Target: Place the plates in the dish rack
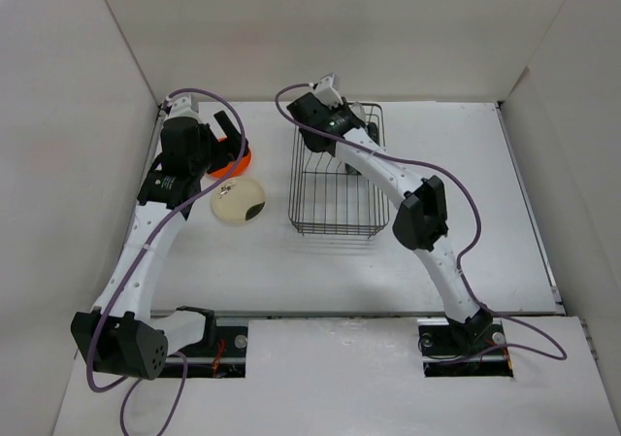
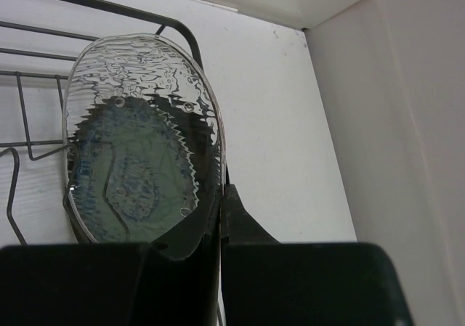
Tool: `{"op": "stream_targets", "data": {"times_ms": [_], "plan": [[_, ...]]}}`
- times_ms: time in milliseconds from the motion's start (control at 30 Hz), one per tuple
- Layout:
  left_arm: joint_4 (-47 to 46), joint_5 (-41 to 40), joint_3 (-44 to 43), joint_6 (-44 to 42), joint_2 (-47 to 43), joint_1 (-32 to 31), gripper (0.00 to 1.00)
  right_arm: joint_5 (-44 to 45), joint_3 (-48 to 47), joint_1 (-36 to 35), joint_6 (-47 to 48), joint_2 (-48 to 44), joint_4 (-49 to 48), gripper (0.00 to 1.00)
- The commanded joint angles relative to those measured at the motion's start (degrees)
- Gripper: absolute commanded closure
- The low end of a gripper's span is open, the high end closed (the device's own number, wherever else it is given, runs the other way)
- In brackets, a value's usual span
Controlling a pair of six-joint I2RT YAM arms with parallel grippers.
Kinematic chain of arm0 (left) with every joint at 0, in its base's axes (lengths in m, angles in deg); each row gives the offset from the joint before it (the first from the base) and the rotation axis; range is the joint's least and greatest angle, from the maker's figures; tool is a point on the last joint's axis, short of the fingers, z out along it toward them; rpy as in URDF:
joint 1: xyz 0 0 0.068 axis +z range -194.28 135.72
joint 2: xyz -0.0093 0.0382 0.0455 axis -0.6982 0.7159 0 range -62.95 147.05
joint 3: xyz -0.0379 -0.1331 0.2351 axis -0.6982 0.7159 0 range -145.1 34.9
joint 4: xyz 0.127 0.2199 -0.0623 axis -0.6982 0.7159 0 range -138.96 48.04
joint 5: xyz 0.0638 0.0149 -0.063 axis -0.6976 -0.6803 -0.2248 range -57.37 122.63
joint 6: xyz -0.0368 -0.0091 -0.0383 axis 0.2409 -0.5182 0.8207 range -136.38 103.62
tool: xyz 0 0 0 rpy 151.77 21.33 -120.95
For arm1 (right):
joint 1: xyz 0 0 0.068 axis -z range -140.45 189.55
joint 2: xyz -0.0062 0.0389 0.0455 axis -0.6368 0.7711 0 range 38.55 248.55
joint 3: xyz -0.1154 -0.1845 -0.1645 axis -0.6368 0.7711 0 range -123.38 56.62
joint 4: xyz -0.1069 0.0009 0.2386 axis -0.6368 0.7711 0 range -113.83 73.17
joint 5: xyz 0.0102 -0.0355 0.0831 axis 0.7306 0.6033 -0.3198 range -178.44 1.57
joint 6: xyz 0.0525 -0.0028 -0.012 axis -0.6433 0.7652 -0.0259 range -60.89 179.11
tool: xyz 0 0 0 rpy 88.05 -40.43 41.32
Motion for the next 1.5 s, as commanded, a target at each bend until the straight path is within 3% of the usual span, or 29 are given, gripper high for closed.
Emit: {"op": "stream_targets", "data": {"times_ms": [0, 300, 367, 767, 867, 933, 1000, 1067, 1100, 1133, 1200, 1333, 1467], "plan": [[-2.1, 0.5, -1.1, 0.3, -1.9, 0.2, 0.00, 1.4, -2.3, -1.1, 0.8, -0.4, -2.1, 1.00], [-2.1, 0.5, -1.1, 0.3, -1.9, 0.2, 0.00, 1.9, -1.8, -2.7, 1.3, 0.1, -3.1, 1.00], [-2.1, 0.5, -1.1, 0.3, -1.9, 0.2, 0.00, 1.9, -1.0, -2.7, 1.3, 0.1, -4.0, 0.88], [-1.5, -3.1, -0.5, 0.3, -1.9, 0.2, 0.00, 3.2, 1.6, -3.8, 1.3, -2.1, -6.2, 0.62], [-0.9, -6.2, -0.5, 0.3, -0.6, 0.2, 0.00, 2.3, 2.1, -4.3, 0.7, -6.7, -7.4, 0.44], [-0.3, -8.8, -1.1, 0.9, 0.9, 0.2, 0.00, -0.6, 3.6, -4.3, 0.0, -12.2, -7.4, 0.27], [0.3, -10.0, -1.1, 1.4, 3.1, 0.2, 0.00, -8.8, 4.8, -4.8, -3.2, -17.0, -5.6, 0.19], [0.9, -9.2, -1.7, 2.0, 6.5, 1.6, 0.00, -18.2, 12.7, -4.8, -5.0, -27.7, -8.8, 0.00], [0.9, -8.3, -3.0, 2.0, 8.0, 3.3, 0.00, -27.7, 17.5, -4.8, -5.0, -32.0, -12.2, 0.00], [1.4, -7.4, -3.5, 2.5, 9.6, 4.2, 0.00, -32.7, 27.5, -4.8, -5.0, -36.5, -20.3, 0.00], [0.9, -2.4, -4.2, 3.2, 14.7, 7.0, 0.00, -42.9, 36.4, -4.8, -4.2, -48.3, -27.7, 0.00], [-5.3, 9.9, -3.4, 4.9, 21.5, 17.6, 0.00, -46.7, 45.1, -5.4, -4.2, -57.1, -31.7, 0.00], [-11.9, 14.3, -2.6, 6.1, 27.9, 19.7, 0.00, -50.7, 49.9, -5.9, -4.7, -62.1, -31.0, 0.00]]}}
